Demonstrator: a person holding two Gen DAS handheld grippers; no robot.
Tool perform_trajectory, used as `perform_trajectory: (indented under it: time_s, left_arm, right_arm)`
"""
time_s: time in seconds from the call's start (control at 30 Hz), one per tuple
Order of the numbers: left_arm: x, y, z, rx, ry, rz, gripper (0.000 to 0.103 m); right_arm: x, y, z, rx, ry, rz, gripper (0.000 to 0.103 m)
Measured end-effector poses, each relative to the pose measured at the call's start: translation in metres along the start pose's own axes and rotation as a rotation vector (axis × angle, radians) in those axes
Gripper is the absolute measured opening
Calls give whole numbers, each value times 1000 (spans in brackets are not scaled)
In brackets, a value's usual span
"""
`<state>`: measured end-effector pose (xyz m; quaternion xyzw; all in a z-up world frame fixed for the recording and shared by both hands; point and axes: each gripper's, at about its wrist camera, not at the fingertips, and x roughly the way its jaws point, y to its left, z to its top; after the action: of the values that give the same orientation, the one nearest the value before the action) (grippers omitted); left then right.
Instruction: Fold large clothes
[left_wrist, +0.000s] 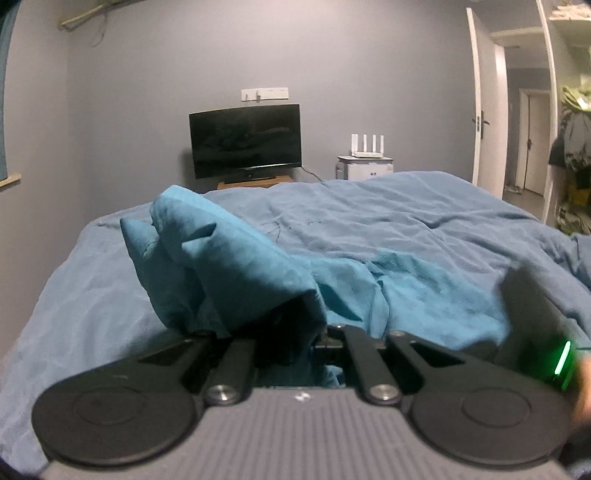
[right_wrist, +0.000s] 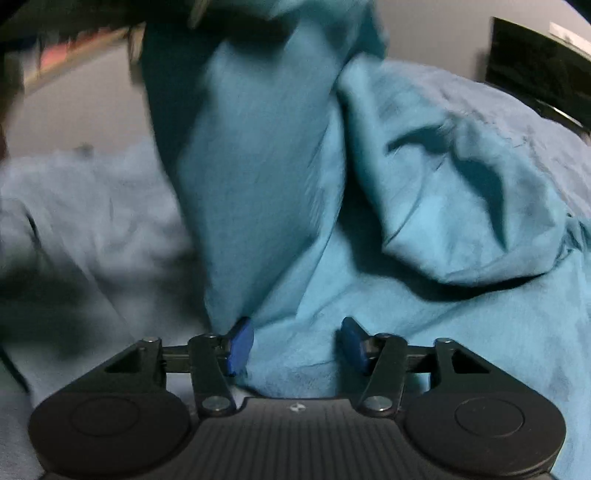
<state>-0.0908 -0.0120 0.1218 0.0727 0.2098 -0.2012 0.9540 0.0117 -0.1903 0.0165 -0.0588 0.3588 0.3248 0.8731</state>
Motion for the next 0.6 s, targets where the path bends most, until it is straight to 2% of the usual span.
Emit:
perform_trajectory:
  time_s: [0.07,0.13,0.27,0.33,0.4,0.6]
  left_arm:
    - [1,-1,2,9,4,-2,0]
    - [4,-5,5,21,4,-7,0]
    - [7,-18,13,62,3,-34,0]
    - [11,-30,15,96,6,-54,0]
    - [17,-42,17,119,8,-73,0]
    - [32,-64,18,144,14,-110,0]
  right_arm:
    - [-19,-15,9,74,-86,-2,55]
    - [-31,-31,17,127,-143,-55,55]
    - [-46,-61,22,213,-184,-137,56]
    - [-60,-75,20,255,-208,-139,57]
    - [-76,-89,20,282,-230,-143,64]
    - [-119,-117,31,307,-282,-147,75]
